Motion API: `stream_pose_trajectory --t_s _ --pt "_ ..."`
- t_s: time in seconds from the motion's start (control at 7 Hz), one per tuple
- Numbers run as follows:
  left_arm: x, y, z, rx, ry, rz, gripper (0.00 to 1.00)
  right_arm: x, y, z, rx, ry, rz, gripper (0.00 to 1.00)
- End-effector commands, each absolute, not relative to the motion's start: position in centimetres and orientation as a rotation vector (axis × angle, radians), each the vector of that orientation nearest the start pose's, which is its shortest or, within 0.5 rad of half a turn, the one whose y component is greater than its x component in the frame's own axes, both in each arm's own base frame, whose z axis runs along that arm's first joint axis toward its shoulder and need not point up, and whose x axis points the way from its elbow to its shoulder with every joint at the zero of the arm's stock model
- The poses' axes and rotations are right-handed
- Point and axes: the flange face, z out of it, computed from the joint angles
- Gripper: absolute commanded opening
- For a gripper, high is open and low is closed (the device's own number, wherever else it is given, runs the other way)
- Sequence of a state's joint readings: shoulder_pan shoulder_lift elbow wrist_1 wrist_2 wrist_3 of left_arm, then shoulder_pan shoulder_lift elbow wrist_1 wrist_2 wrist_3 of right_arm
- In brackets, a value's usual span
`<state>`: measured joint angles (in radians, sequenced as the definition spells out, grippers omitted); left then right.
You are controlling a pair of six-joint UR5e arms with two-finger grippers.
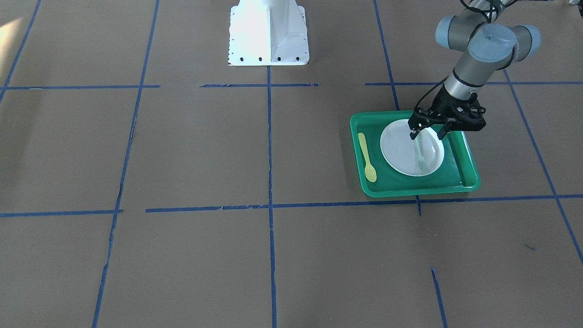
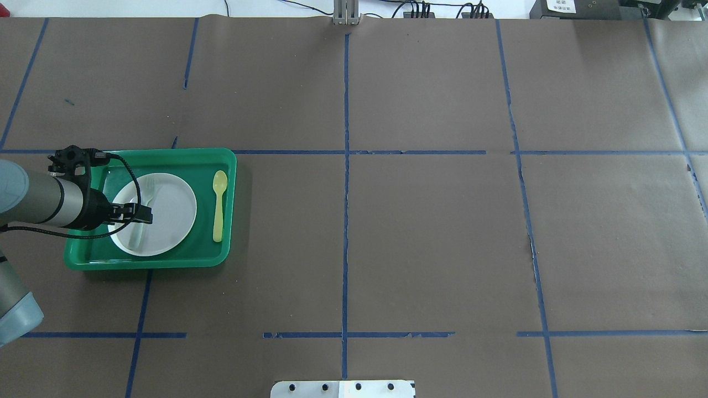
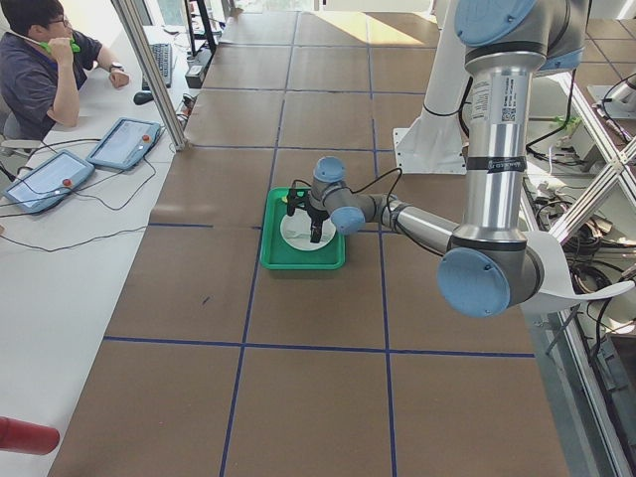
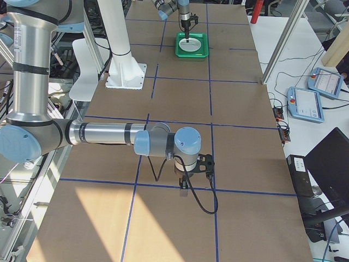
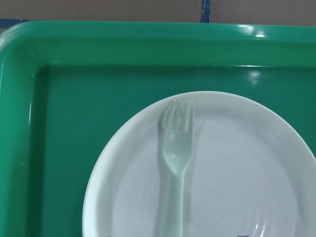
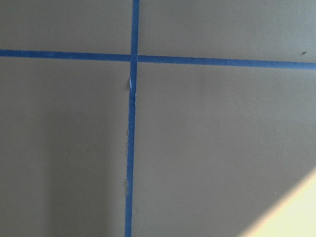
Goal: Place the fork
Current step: 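Move the left gripper over the white fork on the plate, then lower the left gripper and grasp the white fork's handle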
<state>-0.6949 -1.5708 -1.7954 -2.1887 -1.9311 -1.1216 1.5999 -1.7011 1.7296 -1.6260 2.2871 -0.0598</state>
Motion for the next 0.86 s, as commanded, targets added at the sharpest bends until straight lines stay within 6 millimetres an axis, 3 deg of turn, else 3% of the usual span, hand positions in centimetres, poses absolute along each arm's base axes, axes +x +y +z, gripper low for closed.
stream_pose_trajectory --t_s 0.0,0.29,0.71 --pt "34.29 -40.33 49.46 0.153 0.877 -0.068 0.73 8.05 -43.22 65.09 0.005 -0.717 -0.019 1.00" --pt "34.53 -40.52 49.72 0.148 0.872 -0.070 0.59 8.05 -43.22 65.09 0.005 -0.717 -0.019 1.00" --pt "34.60 -40.59 50.28 0.144 0.863 -0.073 0.56 8.05 -43.22 65.09 0.005 -0.717 -0.019 1.00"
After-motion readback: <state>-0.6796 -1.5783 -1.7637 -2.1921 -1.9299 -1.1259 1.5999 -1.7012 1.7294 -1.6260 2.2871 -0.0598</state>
